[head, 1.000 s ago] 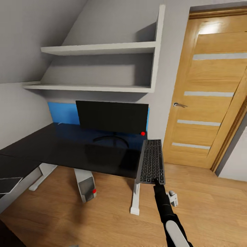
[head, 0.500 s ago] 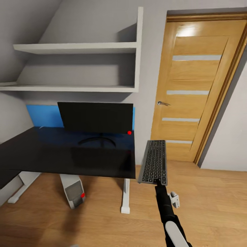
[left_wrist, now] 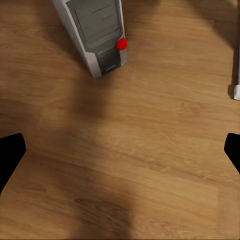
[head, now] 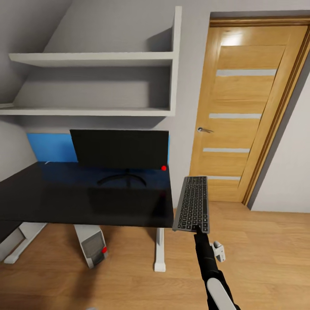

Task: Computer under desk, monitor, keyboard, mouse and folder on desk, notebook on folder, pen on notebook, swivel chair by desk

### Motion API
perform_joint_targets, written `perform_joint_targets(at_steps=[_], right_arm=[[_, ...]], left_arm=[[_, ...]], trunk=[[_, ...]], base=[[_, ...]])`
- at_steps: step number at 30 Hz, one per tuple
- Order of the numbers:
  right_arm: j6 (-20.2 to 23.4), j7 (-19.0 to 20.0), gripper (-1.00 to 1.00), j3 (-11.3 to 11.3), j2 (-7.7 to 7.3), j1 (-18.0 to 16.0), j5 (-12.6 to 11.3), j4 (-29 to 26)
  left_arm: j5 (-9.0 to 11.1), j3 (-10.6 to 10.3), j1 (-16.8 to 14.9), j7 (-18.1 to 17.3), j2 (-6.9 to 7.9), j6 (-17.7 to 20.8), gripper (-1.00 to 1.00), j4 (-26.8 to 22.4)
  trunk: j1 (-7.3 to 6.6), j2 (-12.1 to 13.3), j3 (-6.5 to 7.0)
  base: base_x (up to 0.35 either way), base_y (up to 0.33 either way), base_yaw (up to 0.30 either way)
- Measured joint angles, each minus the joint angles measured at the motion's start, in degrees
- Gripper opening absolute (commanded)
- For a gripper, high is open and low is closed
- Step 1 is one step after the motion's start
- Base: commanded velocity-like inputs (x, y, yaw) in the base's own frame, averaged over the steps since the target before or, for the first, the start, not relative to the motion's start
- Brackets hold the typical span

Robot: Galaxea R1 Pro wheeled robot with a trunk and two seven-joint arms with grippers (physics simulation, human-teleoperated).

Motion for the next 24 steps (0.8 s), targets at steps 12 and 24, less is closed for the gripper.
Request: perform_joint_targets(at_steps=[12,24], right_arm=[[-0.1,0.0,-1.0,0.2,3.74,0.0,-0.6,1.5],[-1.3,0.1,-1.0,0.8,6.73,0.0,-1.6,2.0]], left_arm=[[0.0,0.0,0.0,0.1,-0.05,0.1,1.0,0.1],[0.0,0.0,0.0,0.1,-0.05,0.1,1.0,0.1]], trunk=[[0.02,0.0,0.0],[0.03,0.0,0.0]], base=[[0.18,0.061,0.0],[0.009,0.008,0.0]])
